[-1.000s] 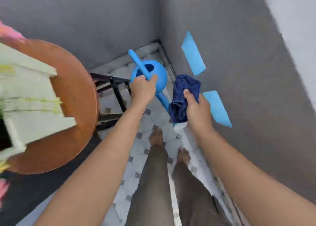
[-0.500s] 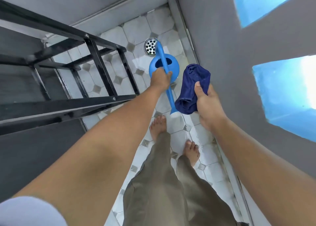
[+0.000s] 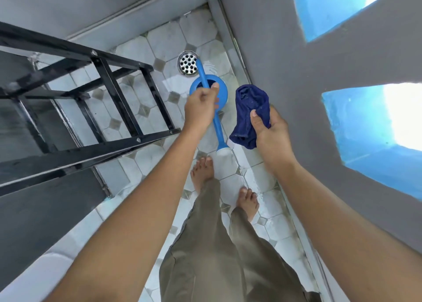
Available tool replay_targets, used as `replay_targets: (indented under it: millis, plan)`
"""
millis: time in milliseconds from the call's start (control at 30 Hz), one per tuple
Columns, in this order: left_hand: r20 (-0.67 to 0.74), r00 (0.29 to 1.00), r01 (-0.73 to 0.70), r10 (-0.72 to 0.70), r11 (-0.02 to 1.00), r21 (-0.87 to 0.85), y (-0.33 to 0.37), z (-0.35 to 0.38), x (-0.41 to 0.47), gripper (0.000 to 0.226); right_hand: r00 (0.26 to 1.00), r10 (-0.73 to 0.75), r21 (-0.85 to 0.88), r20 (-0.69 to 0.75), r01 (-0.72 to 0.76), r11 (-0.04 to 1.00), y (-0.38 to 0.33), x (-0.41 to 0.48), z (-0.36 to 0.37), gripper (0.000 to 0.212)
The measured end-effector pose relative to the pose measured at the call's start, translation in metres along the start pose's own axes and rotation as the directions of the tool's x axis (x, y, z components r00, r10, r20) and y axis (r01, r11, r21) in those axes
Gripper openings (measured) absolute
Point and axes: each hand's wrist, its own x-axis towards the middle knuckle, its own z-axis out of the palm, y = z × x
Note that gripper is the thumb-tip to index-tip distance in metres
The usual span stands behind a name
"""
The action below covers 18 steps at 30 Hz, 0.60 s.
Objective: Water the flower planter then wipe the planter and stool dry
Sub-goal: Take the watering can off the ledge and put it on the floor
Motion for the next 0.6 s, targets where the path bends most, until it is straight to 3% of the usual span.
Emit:
replay_targets:
  millis: [67, 100, 233, 400, 533, 600]
  plan:
    - [0.251, 0.96, 0.194, -0.125, 0.942, -0.274, 0.014, -0.005, -0.034, 0.052, 0.995, -0.085, -0.048, 0.06, 0.088, 0.995, -0.008, 0.001, 0.005, 0.026]
    - [0.325, 0.939, 0.226, -0.113, 0.915, -0.334, 0.015, -0.007, -0.046, 0.052, 0.988, -0.112, -0.083, 0.105, 0.121, 0.989, -0.011, 0.002, 0.008, 0.033]
    - [0.313, 0.95, 0.135, -0.008, 0.912, -0.387, 0.014, -0.025, -0.062, 0.037, 0.973, -0.047, -0.122, 0.224, 0.076, 0.99, -0.018, 0.005, 0.019, 0.064]
    - [0.293, 0.956, 0.084, 0.025, 0.933, -0.351, 0.008, -0.044, -0.043, 0.041, 0.96, 0.015, 0.089, 0.281, -0.041, 0.995, -0.031, 0.015, 0.018, 0.026]
    - [0.362, 0.932, 0.141, 0.014, 0.906, -0.399, 0.018, -0.053, -0.032, 0.056, 0.953, -0.043, -0.009, 0.3, 0.048, 0.999, -0.035, 0.026, 0.019, 0.03]
    - [0.389, 0.92, 0.158, 0.037, 0.876, -0.457, 0.019, -0.055, -0.028, 0.063, 0.957, -0.101, -0.051, 0.273, 0.12, 0.992, -0.033, 0.029, 0.021, 0.016]
